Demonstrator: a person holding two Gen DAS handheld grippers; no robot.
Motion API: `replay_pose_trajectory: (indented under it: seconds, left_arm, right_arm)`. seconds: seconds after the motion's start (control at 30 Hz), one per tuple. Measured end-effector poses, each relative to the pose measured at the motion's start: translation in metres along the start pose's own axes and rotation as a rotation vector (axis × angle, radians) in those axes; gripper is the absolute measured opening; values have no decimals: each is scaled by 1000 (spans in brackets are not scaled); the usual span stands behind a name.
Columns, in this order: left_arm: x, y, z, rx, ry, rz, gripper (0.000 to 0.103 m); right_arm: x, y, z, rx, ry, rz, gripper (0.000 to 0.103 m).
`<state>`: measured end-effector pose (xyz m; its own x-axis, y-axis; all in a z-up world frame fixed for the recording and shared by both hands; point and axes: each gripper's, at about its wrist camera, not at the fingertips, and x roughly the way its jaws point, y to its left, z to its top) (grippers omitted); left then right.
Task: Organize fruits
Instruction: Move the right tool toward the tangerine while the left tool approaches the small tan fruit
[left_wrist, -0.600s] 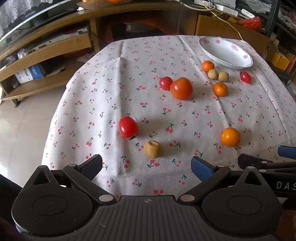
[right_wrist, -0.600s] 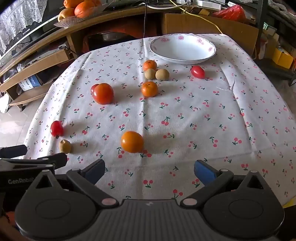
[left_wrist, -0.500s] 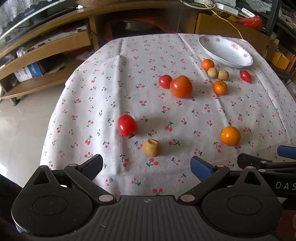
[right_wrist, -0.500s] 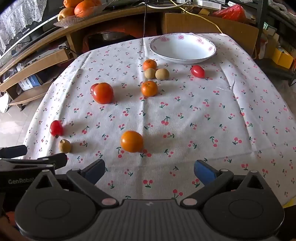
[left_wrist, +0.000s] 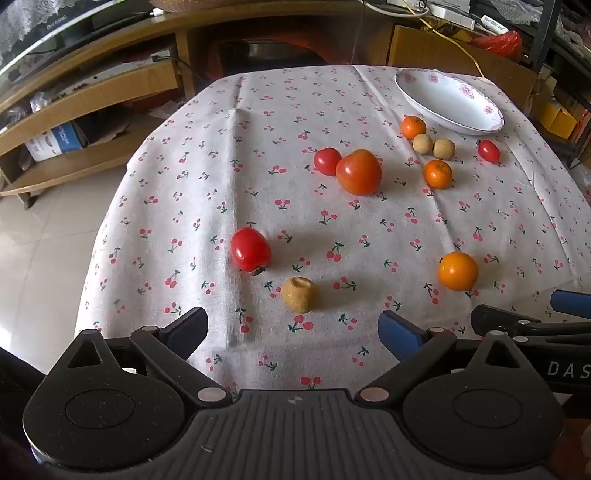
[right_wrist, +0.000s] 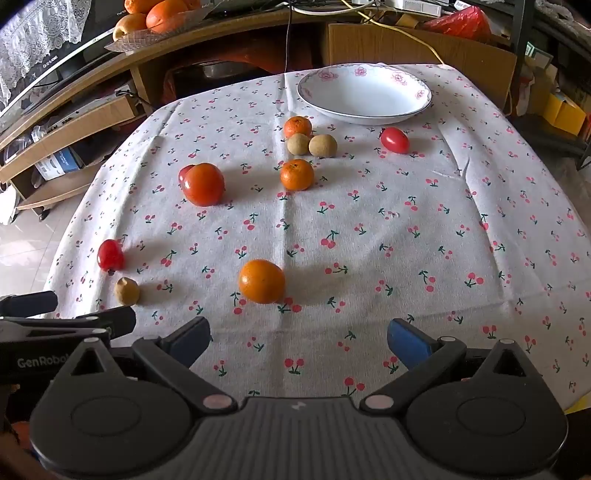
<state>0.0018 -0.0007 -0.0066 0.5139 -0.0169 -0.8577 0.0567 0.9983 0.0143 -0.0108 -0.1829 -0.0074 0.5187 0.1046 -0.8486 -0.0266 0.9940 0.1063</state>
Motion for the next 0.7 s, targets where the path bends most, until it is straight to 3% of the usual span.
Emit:
replay_pose_trajectory:
  seconds: [0.7]
  left_arm:
    - [2,-4,1,2,21,-9,96]
  right_arm:
    - [2,0,0,1,2,4,95]
